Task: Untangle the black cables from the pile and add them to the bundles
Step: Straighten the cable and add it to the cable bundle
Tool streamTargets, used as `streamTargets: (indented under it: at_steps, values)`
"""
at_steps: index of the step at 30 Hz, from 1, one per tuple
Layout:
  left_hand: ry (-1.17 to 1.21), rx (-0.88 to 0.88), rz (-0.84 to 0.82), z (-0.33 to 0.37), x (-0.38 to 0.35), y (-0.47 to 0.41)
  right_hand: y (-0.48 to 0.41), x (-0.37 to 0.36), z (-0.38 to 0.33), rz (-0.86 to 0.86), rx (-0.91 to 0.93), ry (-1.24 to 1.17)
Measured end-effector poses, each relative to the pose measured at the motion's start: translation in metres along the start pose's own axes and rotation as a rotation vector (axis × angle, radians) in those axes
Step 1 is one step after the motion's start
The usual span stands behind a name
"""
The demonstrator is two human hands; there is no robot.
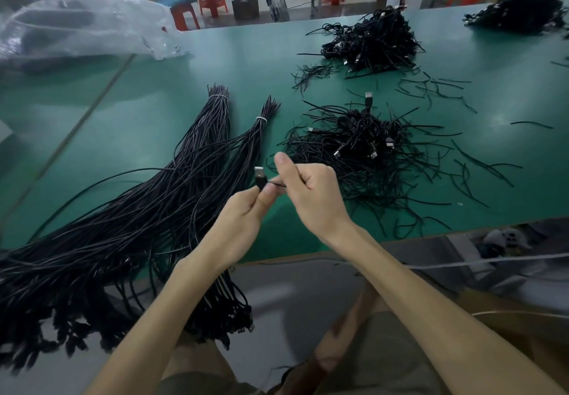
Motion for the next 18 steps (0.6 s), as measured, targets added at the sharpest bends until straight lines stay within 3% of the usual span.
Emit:
streamTargets:
  at_steps: [4, 8, 15, 18]
  values:
    - [0.551, -0.037, 0.029, 0.019, -0.005, -0.003, 0.016, -0.014, -0.007, -0.086, 0.059, 0.021]
    - [0.964, 0.042, 0.118, 0.027, 0.008, -0.004, 0.023, -0.014, 0.0, -0.142, 0.052, 0.156]
    - [1.193, 0.068, 0.141, 0.039, 0.02, 0.006, 0.014, -0.004, -0.013, -0.148, 0.3, 0.51]
    - [1.354, 0.063, 0.086, 0.036, 0.024, 0.01, 0.006, 0.008, -0.006, -0.08, 0.255, 0.522]
Point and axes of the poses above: each hand's wrist, its own y-axis away from the middle knuckle, its own x-axis out of the back of the hand, z = x × y, the point moved 8 cm from there along -y, towards the middle knuckle, and after that the axes turned 1 degree about x, right-handed, at the moved point
